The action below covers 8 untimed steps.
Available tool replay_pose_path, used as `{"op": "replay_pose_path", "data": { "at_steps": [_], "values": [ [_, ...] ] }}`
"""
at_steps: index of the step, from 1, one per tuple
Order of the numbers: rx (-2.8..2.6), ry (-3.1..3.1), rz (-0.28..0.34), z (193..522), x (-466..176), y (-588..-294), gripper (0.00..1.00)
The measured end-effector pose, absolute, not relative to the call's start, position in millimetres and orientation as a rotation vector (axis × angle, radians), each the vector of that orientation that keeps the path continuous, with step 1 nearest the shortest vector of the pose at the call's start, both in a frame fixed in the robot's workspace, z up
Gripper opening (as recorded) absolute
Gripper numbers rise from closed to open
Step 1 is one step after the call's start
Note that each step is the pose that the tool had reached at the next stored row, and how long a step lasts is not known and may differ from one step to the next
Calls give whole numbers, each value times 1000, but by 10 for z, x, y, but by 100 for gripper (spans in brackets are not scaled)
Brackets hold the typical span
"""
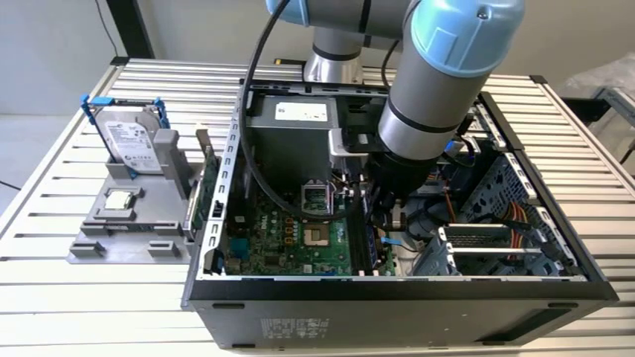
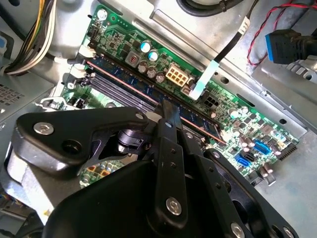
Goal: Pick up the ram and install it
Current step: 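Press down the ram until it locks into place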
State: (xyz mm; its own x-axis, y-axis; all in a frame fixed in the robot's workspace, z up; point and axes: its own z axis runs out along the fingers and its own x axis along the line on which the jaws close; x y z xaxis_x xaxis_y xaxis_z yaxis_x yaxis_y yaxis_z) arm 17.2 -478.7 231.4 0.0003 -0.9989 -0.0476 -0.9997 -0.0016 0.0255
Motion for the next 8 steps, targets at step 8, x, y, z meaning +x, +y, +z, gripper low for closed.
{"op": "replay_pose_path", "data": {
  "at_steps": [8],
  "values": [
    [-2210,2208,81,2302,175,-4788,0]
  ]
}}
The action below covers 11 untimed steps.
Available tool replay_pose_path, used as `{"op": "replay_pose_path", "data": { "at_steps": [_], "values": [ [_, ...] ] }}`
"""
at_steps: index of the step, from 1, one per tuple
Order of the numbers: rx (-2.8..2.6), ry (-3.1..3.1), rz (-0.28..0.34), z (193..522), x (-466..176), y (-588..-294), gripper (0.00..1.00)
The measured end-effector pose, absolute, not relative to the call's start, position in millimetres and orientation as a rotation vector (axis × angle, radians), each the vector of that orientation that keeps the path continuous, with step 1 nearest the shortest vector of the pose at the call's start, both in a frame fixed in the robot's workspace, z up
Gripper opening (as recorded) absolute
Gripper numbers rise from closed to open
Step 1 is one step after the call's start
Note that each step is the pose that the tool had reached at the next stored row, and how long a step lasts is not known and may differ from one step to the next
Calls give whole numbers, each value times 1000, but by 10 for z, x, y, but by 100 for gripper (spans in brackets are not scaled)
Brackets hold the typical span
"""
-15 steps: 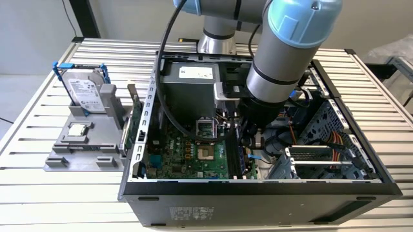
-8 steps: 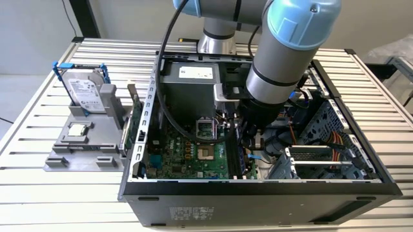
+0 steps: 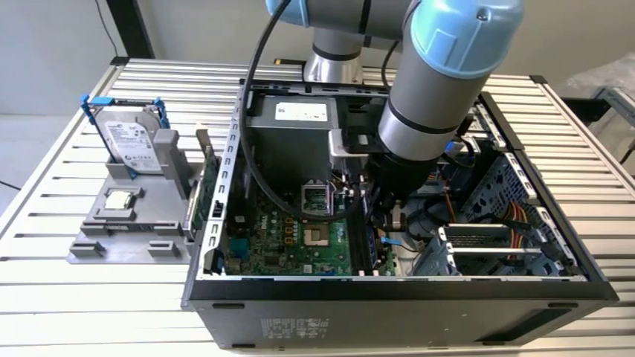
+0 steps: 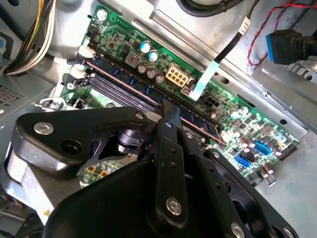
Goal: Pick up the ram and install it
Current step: 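Press down the ram until it locks into place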
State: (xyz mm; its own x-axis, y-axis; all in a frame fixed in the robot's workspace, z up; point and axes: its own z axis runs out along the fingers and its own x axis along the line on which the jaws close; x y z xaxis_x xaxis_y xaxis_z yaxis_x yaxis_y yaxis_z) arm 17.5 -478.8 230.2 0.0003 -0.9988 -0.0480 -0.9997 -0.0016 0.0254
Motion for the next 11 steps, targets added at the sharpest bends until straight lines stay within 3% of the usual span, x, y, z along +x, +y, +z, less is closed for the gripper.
{"op": "replay_pose_path", "data": {
  "at_steps": [11],
  "values": [
    [-2210,2208,81,2276,178,-4795,0]
  ]
}}
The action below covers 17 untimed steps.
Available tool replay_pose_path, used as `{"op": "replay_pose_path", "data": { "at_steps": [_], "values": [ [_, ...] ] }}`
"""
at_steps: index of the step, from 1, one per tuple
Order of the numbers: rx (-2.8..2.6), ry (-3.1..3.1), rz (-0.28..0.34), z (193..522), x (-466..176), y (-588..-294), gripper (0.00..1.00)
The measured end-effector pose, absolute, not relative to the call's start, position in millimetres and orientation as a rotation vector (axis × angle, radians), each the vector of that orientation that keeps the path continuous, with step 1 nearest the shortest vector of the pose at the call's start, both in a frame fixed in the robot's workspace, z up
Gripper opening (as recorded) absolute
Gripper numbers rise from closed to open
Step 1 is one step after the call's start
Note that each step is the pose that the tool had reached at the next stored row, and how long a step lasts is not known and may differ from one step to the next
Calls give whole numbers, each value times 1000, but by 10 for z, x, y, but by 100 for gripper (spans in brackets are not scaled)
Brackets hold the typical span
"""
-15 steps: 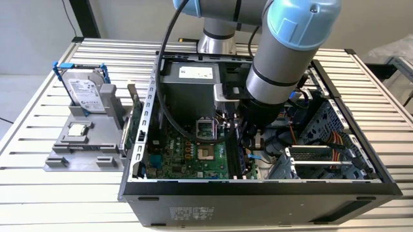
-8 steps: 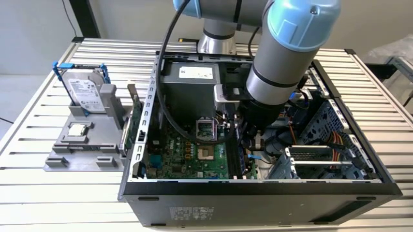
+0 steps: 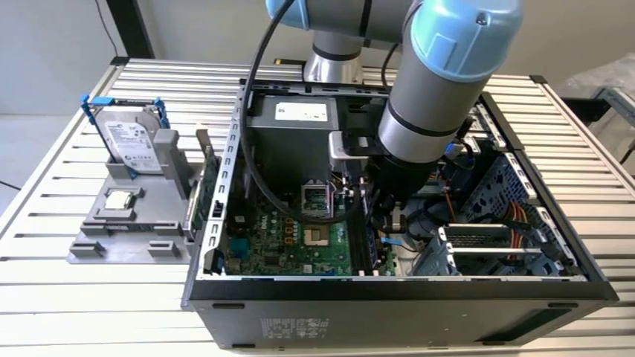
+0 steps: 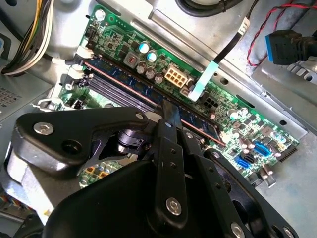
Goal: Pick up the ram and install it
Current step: 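Press down the ram until it locks into place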
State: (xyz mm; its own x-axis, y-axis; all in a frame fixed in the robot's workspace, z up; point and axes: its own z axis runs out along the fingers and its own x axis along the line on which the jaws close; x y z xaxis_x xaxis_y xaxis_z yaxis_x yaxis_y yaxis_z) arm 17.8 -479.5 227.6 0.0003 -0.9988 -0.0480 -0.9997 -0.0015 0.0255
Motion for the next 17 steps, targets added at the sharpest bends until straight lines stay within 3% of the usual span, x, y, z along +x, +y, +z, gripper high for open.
{"op": "replay_pose_path", "data": {
  "at_steps": [12,17],
  "values": [
    [-2211,2209,81,2197,178,-4796,0],
    [-2212,2210,86,2354,181,-4795,0]
  ]
}}
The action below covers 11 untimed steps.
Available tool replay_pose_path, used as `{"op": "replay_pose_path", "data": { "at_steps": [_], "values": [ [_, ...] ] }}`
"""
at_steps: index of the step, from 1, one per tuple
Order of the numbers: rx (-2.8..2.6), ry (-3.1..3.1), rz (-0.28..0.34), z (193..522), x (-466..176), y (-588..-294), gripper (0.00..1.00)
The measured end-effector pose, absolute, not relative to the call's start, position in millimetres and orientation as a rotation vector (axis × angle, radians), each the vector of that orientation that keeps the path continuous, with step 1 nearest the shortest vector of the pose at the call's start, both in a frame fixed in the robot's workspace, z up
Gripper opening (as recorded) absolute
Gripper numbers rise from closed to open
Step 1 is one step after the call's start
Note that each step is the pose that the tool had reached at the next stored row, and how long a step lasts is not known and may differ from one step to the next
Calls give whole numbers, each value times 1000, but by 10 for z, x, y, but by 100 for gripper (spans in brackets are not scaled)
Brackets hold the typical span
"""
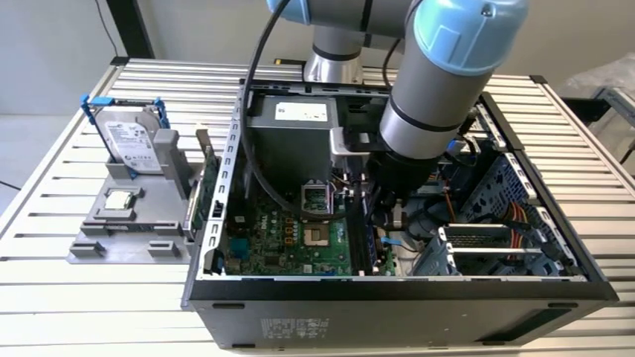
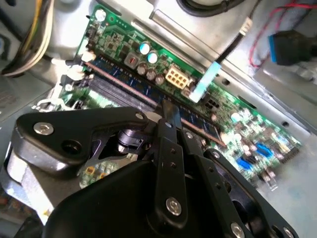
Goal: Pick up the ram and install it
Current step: 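Press down the ram until it locks into place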
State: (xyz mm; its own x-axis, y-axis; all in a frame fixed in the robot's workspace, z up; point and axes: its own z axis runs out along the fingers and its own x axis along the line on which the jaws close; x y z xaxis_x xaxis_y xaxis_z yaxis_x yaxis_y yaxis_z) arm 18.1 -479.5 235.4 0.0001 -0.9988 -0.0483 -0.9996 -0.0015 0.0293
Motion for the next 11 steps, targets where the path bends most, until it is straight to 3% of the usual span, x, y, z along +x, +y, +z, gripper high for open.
{"op": "replay_pose_path", "data": {
  "at_steps": [11],
  "values": [
    [-2216,2215,96,2515,181,-4795,0]
  ]
}}
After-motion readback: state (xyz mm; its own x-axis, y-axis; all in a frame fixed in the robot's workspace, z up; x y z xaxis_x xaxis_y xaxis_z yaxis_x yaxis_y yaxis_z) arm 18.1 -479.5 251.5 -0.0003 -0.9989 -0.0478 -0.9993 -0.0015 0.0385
